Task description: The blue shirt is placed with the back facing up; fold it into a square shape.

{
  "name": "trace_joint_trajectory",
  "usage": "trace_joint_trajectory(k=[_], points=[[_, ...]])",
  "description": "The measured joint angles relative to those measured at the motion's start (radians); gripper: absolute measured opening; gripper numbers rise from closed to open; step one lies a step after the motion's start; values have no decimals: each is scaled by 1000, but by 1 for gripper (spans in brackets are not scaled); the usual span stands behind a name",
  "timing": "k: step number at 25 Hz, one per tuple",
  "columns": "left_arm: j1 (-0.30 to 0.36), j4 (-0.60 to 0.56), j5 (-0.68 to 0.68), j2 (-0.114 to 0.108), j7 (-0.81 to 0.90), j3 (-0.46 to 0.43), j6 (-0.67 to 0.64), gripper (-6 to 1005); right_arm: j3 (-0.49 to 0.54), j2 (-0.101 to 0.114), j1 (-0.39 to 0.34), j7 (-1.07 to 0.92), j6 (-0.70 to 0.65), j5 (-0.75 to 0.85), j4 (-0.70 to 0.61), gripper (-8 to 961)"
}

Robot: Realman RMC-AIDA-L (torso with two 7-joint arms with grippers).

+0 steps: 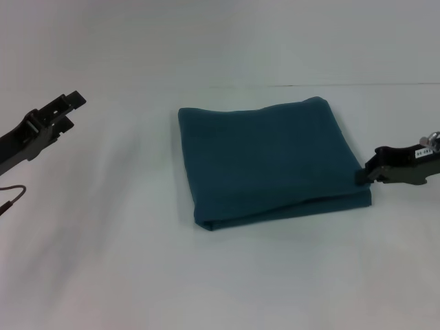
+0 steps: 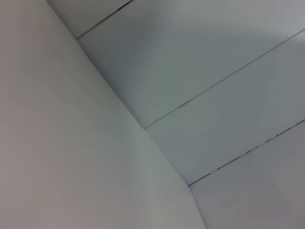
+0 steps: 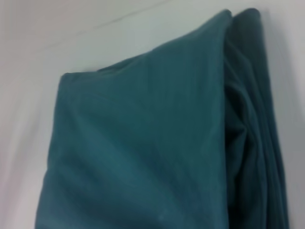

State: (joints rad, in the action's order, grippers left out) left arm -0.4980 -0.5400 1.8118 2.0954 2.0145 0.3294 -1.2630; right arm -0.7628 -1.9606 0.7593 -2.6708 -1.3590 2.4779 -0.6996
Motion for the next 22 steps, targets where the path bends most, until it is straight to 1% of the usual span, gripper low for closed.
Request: trace_joint_trajectory(k=[5, 10, 18, 22], points=[[-5, 0, 0, 1, 0, 0, 3, 796, -12, 1, 1, 8, 58, 1, 39, 11], [-7, 0, 1, 2, 0, 1, 4, 795, -49, -1, 9, 3, 112, 2, 63, 11], [-4, 1, 0, 2, 0, -1, 4, 796, -60, 4, 14, -15, 140, 23, 72, 12], [-6, 2, 0, 2, 0, 0, 3, 796, -56, 14, 13, -44, 155, 62, 58, 132]])
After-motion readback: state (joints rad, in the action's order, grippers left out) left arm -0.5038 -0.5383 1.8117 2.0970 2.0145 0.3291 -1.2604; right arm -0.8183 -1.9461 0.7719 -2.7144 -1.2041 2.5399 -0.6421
